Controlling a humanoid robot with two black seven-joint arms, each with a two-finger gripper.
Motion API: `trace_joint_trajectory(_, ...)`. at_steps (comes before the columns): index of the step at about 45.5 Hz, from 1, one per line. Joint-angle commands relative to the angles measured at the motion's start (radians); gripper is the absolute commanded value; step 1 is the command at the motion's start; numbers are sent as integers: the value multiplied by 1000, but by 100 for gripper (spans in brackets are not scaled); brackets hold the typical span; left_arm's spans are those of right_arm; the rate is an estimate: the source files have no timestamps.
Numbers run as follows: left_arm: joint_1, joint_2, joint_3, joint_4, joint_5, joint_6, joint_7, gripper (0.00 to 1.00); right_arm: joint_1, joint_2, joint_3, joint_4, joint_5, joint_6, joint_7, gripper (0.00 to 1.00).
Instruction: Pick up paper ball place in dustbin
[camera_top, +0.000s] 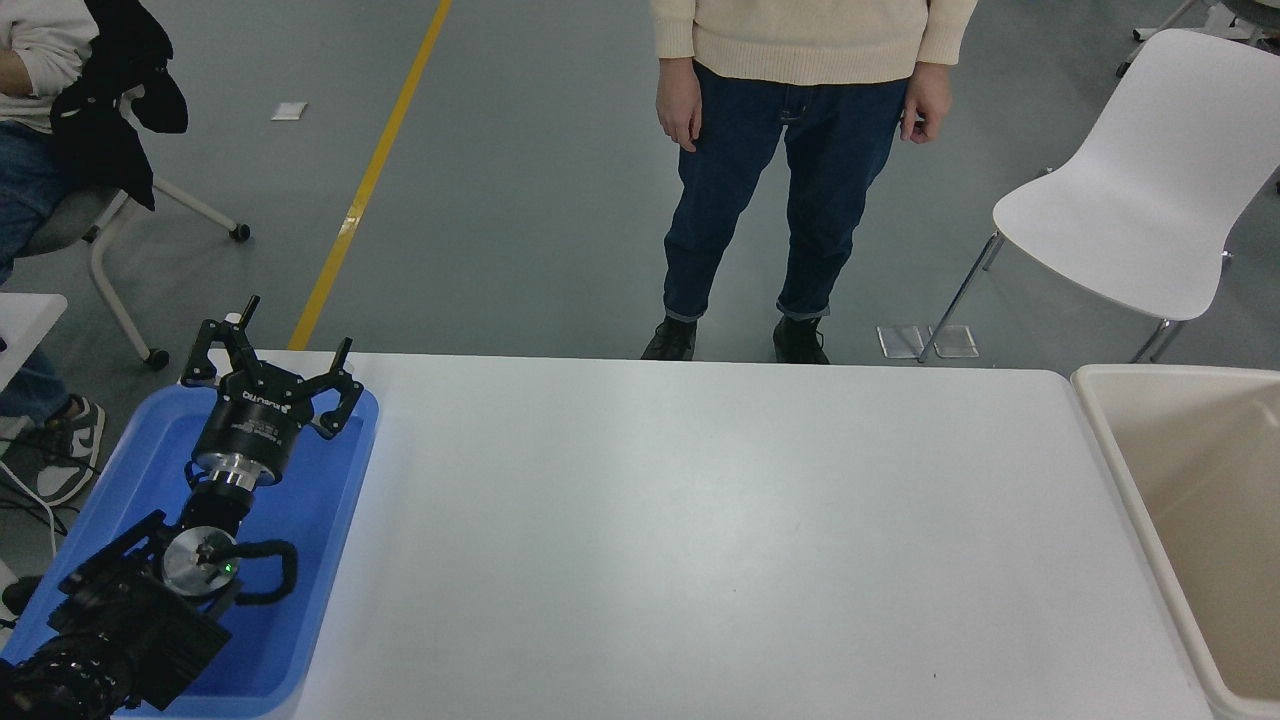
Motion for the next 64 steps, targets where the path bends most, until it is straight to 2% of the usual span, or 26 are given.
trace_joint_trajectory(1,0,0,-2,0,0,0,0,100,-233,120,148,-211,1,-194,0,0)
trace_joint_trajectory(7,0,0,-2,0,0,0,0,100,-308,175,187,-271,1,-324,1,0)
trace_joint_trajectory(11,0,0,-2,0,0,0,0,100,-346,218,216,-293,1,-465,1,0)
trace_joint_trajectory(24,-2,0,0,0,0,0,0,100,-417,301,331,-297,1,-652,1,0)
trace_joint_trajectory(44,0,0,0,0,0,0,0,100,-431,312,328,-334,-2,-688,1,0)
trace_joint_trajectory(46,0,0,0,0,0,0,0,100,-435,310,323,-340,-2,-689,1,17)
trace_joint_trajectory(47,-2,0,0,0,0,-2,0,100,-437,309,322,-355,-2,-691,1,44)
trace_joint_trajectory(49,-2,0,0,0,0,0,0,100,-437,308,322,-375,0,-694,1,70)
trace_joint_trajectory(50,-2,-2,0,0,0,0,0,100,-437,310,323,-383,-2,-698,1,76)
trace_joint_trajectory(54,-2,0,0,0,0,0,0,100,-438,310,323,-392,0,-700,1,80)
trace_joint_trajectory(59,-2,0,0,0,0,0,0,100,-437,312,332,-388,1,-700,1,99)
trace_joint_trajectory(64,-2,0,0,0,0,0,0,100,-435,313,335,-380,3,-700,1,100)
